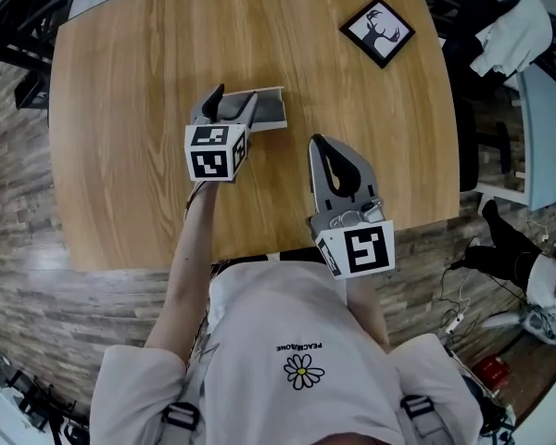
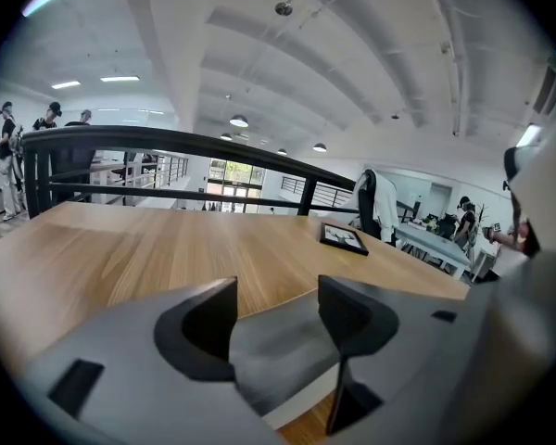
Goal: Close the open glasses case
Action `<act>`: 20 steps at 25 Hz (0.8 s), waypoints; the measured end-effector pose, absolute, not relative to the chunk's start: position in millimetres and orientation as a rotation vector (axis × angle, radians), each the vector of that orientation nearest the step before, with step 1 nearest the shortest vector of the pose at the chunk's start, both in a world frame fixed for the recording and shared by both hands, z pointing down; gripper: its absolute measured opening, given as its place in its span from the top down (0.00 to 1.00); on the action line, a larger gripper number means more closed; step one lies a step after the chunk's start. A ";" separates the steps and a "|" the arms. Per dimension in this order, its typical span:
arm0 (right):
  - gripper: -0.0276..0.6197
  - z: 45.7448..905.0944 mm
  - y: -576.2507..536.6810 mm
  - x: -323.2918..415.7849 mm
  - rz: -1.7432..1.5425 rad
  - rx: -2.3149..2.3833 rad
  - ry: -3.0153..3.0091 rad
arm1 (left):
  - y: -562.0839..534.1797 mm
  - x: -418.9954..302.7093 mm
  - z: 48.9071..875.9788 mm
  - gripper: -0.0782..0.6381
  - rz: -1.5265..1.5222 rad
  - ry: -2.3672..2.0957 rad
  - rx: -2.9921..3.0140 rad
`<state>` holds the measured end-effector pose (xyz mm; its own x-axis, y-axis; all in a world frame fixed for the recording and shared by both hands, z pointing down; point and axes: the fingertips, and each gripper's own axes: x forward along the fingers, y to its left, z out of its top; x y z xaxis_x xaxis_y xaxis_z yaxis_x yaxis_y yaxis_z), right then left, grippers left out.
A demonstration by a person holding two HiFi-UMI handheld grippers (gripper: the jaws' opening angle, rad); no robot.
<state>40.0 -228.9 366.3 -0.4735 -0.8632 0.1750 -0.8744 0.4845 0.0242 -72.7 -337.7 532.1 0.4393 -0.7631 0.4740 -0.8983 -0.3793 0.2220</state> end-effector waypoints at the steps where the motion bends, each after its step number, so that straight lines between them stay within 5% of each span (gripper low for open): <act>1: 0.95 366.5 -230.5 38.7 0.103 1.511 -2.566 | -339.3 -72.7 533.5 0.52 0.410 -1.396 2.247; 20: 0.95 368.1 -225.9 26.3 0.109 1.467 -2.590 | -335.8 -75.0 541.7 0.52 0.421 -1.371 2.192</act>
